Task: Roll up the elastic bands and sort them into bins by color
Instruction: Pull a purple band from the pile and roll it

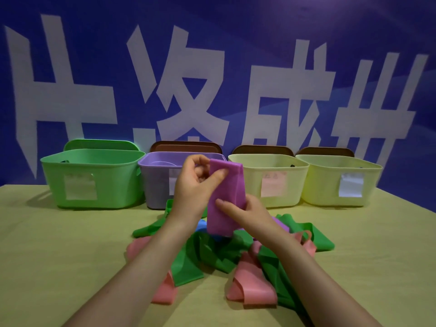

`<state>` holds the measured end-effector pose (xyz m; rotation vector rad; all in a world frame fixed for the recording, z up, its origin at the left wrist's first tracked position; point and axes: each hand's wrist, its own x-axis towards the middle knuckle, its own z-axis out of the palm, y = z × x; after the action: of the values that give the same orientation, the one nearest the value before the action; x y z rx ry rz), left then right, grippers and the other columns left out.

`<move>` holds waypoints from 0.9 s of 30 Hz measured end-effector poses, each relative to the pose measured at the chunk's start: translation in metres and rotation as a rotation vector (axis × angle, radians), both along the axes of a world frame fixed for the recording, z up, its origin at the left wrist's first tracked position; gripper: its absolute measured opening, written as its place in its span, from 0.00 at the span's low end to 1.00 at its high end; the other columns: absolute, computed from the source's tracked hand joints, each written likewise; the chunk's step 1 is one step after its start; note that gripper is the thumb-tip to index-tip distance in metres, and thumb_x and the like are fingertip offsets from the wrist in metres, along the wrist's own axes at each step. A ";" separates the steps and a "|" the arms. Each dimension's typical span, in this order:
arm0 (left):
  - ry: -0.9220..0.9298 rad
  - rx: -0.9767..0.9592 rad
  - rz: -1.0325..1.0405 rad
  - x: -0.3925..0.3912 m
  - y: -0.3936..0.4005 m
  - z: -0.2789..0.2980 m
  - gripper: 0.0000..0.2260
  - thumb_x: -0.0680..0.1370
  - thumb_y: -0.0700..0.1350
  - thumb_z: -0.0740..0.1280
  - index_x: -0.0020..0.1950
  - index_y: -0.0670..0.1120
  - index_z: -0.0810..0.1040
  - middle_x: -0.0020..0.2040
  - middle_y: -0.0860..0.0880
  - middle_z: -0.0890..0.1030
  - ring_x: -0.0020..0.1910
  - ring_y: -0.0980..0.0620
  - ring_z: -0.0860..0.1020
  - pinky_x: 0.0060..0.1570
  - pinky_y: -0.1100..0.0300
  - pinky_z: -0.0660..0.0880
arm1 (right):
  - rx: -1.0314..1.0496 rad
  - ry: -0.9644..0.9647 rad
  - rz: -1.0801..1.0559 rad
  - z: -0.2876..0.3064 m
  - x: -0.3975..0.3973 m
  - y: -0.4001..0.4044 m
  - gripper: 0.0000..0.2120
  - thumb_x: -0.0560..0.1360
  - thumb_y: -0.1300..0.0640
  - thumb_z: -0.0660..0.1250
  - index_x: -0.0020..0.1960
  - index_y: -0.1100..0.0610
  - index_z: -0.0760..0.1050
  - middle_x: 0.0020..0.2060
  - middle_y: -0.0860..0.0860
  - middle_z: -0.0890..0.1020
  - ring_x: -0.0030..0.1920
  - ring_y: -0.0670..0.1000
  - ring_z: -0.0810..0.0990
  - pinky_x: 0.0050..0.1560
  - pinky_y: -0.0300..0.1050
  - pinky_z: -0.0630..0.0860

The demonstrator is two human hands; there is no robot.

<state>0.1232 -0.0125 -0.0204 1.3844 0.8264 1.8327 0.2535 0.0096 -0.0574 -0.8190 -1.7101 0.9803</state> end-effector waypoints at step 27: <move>-0.627 -0.155 0.221 -0.065 0.028 0.006 0.04 0.77 0.42 0.68 0.43 0.49 0.76 0.37 0.52 0.77 0.35 0.57 0.76 0.34 0.66 0.75 | -0.066 -0.142 0.141 0.011 0.004 -0.004 0.06 0.73 0.56 0.73 0.47 0.58 0.80 0.38 0.51 0.81 0.37 0.47 0.77 0.39 0.40 0.72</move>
<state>0.0582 0.0156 -0.0140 0.5725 0.7784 2.1433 0.2571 0.0061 -0.0463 -0.8364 -1.8866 1.1009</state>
